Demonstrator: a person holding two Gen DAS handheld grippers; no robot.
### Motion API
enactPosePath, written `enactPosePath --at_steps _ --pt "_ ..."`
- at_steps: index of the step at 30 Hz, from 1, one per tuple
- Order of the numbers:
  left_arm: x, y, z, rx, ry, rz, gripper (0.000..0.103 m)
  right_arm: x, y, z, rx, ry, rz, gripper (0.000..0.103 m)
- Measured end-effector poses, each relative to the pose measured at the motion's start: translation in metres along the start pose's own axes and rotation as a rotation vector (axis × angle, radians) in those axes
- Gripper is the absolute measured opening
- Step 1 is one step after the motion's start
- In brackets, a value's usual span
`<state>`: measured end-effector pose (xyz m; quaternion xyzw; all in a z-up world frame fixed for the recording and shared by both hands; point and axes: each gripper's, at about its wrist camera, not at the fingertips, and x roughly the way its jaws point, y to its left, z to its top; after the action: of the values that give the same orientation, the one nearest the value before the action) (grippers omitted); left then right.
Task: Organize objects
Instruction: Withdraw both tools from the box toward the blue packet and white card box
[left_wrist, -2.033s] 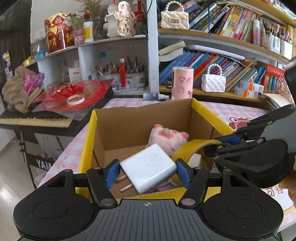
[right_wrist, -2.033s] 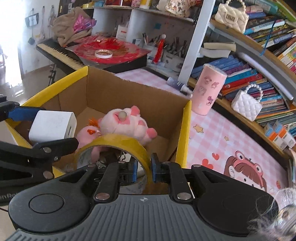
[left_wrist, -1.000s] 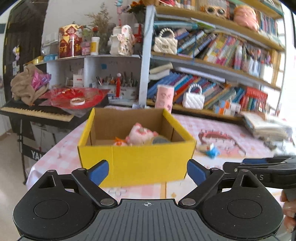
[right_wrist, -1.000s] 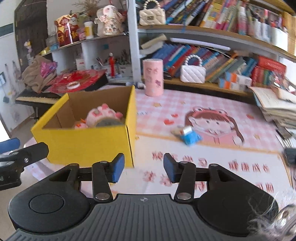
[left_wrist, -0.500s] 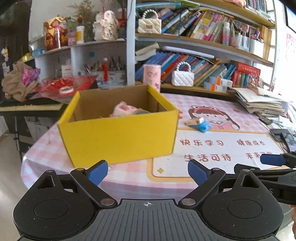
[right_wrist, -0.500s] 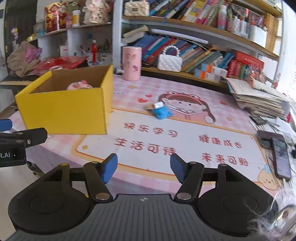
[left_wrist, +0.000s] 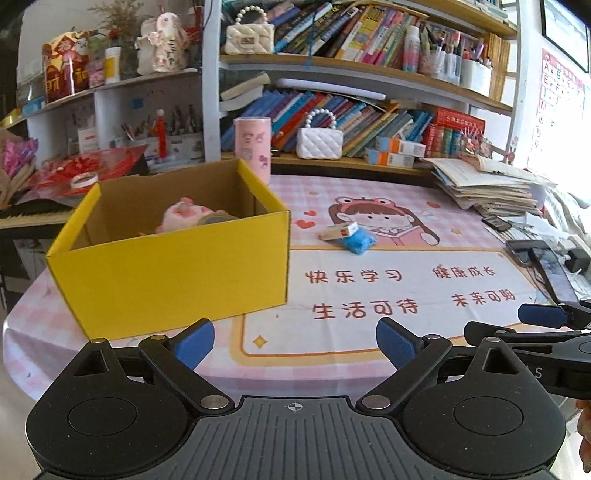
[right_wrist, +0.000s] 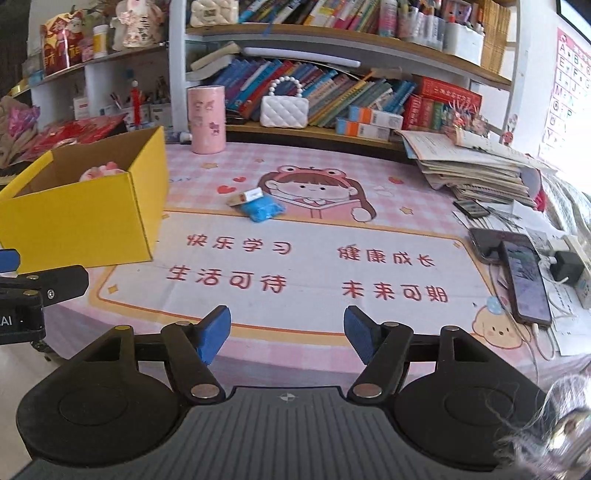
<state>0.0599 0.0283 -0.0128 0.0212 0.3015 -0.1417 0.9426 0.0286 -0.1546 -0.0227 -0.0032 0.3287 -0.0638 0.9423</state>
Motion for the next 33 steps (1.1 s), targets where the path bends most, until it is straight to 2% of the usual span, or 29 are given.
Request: enactPosePath --at_steps 6,18,33 --pt "0.012 -0.009 0.001 0.010 0.030 -0.024 0.097 0.007 -0.008 -0.001 0.008 0.024 -0.014 0.070" --pt "0.039 -0.033 0.005 0.029 0.077 -0.075 0.097 0.023 -0.031 -0.003 0.023 0.066 -0.042 0.071" --pt "0.084 -0.069 0.034 -0.051 0.065 -0.070 0.097 0.060 -0.079 0.033 0.026 0.006 -0.032 0.070"
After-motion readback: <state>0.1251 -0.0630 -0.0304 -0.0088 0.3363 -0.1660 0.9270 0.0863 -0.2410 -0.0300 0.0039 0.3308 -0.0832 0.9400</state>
